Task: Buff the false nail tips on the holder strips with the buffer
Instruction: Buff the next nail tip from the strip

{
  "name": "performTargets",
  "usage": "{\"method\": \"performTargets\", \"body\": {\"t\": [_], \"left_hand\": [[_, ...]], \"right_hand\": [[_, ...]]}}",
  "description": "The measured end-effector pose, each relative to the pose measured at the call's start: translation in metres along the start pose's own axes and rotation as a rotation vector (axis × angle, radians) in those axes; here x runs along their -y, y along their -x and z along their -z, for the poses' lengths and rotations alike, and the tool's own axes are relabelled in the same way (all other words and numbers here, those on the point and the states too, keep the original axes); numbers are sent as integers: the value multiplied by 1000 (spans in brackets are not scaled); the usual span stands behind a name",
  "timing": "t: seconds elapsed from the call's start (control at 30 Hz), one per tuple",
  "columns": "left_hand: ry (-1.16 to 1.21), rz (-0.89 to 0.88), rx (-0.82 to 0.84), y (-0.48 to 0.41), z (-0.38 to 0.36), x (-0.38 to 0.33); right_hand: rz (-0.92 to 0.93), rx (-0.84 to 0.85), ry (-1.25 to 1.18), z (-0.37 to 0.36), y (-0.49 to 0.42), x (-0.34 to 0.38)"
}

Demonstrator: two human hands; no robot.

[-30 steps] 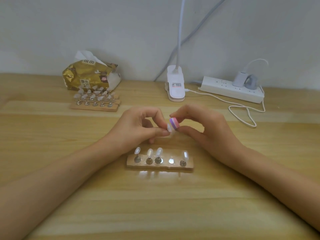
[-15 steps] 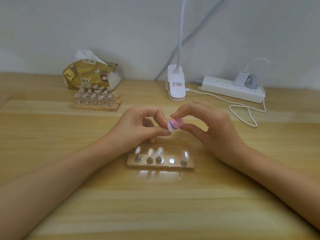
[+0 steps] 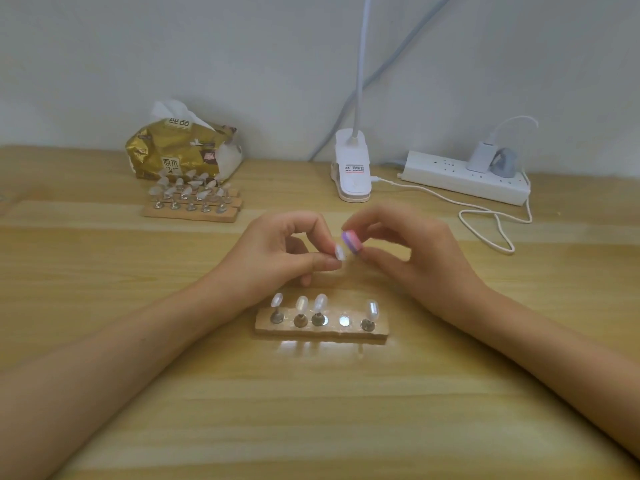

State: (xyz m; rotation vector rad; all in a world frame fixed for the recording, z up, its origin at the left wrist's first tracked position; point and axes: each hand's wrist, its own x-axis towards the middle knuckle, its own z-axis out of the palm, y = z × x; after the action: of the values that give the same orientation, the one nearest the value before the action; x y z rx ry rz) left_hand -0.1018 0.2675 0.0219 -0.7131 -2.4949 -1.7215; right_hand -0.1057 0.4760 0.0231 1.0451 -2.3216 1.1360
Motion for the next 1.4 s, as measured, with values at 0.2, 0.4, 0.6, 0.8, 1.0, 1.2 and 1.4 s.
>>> {"method": "performTargets", "body": {"t": [0.2, 0.4, 0.6, 0.8, 1.0, 1.2, 1.4], "left_hand": [[-3, 1, 3, -1, -1, 0], [-14, -9, 11, -1, 0, 1], [-16, -6, 12, -1, -1, 1], [-17, 0, 20, -1, 0, 2], [-23, -1, 12, -1, -1, 2], [-18, 2, 1, -1, 0, 2], [-24, -5, 16, -1, 0, 2]], "right_hand": [[7, 42, -3, -1, 2, 1], [30, 18, -19, -1, 1, 3], [64, -11, 3, 0, 0, 2], [107, -29, 43, 0, 1, 0], [134, -66, 28, -1, 2, -1], [103, -38, 49, -1, 3, -2], [81, -38, 31, 0, 3, -1]]}}
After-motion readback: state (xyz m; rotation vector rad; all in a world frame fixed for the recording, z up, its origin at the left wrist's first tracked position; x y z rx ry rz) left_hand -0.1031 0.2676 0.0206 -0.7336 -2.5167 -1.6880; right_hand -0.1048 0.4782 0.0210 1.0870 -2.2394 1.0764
